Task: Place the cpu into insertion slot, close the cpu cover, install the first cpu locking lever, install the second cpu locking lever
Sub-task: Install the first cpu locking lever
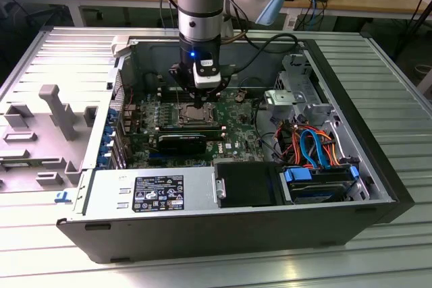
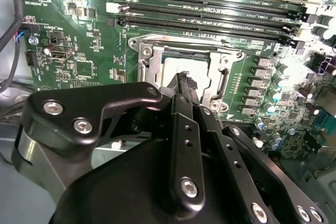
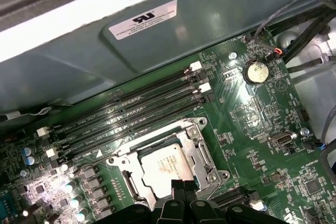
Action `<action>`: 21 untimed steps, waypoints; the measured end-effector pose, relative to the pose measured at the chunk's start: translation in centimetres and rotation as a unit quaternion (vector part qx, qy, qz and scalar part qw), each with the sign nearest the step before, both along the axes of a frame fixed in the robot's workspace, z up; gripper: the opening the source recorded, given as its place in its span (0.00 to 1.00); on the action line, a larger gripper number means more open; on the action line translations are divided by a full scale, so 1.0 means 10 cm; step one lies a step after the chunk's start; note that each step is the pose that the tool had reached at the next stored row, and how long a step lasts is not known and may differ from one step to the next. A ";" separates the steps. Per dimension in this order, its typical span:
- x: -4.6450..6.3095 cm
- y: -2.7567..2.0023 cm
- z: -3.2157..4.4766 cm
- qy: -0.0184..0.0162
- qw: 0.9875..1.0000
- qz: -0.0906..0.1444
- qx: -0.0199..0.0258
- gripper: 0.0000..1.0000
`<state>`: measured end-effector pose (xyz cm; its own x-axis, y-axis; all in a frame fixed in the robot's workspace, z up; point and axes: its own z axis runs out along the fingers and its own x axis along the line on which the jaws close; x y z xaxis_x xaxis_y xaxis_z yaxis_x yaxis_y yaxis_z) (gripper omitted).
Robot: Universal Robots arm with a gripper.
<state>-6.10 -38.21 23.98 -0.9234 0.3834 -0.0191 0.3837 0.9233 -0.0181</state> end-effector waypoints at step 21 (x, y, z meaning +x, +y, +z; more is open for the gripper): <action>0.00 0.000 0.000 0.000 0.999 0.038 0.001 0.11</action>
